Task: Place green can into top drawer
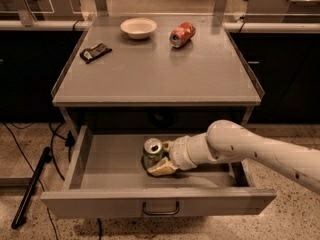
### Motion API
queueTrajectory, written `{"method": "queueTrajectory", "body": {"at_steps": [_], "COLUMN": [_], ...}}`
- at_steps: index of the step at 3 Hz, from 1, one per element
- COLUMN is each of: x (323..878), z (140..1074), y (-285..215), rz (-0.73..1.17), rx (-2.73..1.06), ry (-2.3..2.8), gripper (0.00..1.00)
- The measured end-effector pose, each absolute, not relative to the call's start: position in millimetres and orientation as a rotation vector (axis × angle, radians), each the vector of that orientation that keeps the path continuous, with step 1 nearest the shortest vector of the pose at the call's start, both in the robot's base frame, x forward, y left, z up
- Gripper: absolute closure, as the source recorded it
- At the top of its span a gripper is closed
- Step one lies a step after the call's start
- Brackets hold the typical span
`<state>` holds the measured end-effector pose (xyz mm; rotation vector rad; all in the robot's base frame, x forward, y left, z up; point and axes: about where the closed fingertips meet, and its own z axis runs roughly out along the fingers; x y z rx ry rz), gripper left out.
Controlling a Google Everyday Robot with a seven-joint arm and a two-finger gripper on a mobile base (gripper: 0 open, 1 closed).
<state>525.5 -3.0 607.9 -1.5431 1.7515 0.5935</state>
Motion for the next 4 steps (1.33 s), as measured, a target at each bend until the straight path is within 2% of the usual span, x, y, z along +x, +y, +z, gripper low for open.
{"method": "queueTrajectory", "body": {"at_steps": [1, 2, 4], "x": [525.5, 525.5, 525.5], "z": [607.9, 607.9, 607.9], "y": [-3.0, -2.9, -2.9], "rz": [0.594, 0.594, 0.594], "rx": [-1.543, -1.543, -1.543], "ry": [1.752, 1.751, 1.751], "gripper": [0.28, 0.04, 0.0]}}
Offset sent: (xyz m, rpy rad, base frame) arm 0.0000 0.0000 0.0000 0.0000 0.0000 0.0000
